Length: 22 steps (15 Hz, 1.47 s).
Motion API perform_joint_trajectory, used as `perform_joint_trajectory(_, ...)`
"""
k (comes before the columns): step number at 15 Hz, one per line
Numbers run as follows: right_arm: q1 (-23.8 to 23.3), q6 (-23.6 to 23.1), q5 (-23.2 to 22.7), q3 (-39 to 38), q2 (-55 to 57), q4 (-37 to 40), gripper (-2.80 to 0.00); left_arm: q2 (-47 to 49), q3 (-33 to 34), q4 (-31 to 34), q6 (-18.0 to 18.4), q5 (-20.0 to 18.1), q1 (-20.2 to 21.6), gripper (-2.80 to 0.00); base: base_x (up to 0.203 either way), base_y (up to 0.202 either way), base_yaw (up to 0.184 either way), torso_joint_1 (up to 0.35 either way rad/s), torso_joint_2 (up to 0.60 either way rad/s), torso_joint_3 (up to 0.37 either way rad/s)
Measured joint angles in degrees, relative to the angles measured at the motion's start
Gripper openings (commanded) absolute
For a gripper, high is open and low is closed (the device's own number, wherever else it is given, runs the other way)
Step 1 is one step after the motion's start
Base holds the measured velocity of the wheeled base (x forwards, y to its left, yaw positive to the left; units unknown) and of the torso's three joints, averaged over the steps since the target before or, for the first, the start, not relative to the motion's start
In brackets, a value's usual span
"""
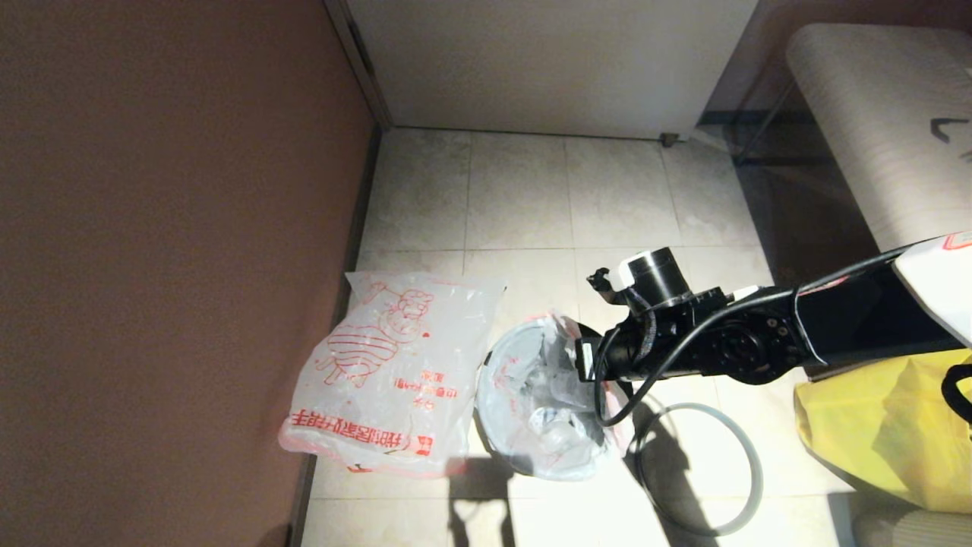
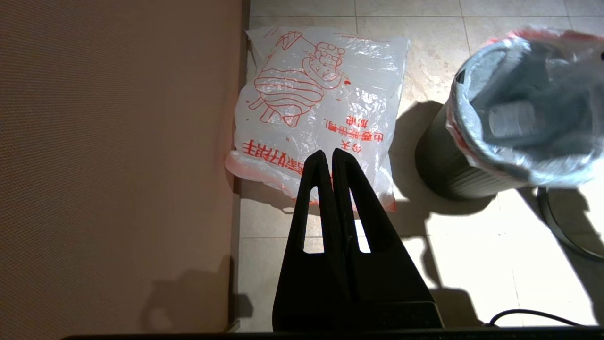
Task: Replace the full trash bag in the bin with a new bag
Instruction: Place the trash bag on the floor
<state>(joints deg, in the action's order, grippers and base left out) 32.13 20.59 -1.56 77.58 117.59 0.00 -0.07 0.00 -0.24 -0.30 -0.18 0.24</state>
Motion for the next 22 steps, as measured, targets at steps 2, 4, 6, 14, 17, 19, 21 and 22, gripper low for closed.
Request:
perform_joint_trajectory(2,-0.06,2.10,-3.21,-0.14,-1.25,0.10,-2.80,0.00,0.00,0.02,-0.02,-0.02,0.00,-2.80,0.000,0.000,0.000,0.000,0.00,0.000)
perform_joint_trajectory(4,-0.16,2.84,-5.47,-0.69,-2.11,0.19,-2.80,0.00,0.00,0.02,-0.02,0.00,0.00,-2.80,0.000,0.000,0.000,0.000,0.00,0.000)
perform_joint_trajectory(6,-0.12,2.89,-5.65,-0.88,-2.64,0.28,-2.80,0.00,0.00,0.02,-0.01,0.00,0.00,-2.80,0.000,0.000,0.000,0.000,0.00,0.000)
perform_joint_trajectory(14,1.13,2.98,-5.68,-2.59,-8.12,4.77,-2.80,0.00,0.00,0.00,-0.02,0.00,0.00,-2.80,0.000,0.000,0.000,0.000,0.00,0.000)
perform_joint_trajectory(17,1.27,2.72,-5.64,-4.63,-9.99,4.71,-2.80,0.00,0.00,0.00,0.00,-0.02,0.00,-2.80,0.000,0.000,0.000,0.000,0.00,0.000)
perform_joint_trajectory(19,1.20,2.61,-5.61,-5.78,-11.02,4.65,-2.80,0.00,0.00,0.02,0.01,-0.02,0.00,-2.80,0.000,0.000,0.000,0.000,0.00,0.000)
perform_joint_trajectory(21,1.18,2.31,-5.60,-6.85,-11.83,4.63,-2.80,0.00,0.00,0.00,-0.01,-0.04,0.00,-2.80,0.000,0.000,0.000,0.000,0.00,0.000)
perform_joint_trajectory(22,1.18,1.95,-5.57,-7.49,-12.17,4.60,-2.80,0.00,0.00,0.02,0.00,-0.02,0.00,-2.80,0.000,0.000,0.000,0.000,0.00,0.000)
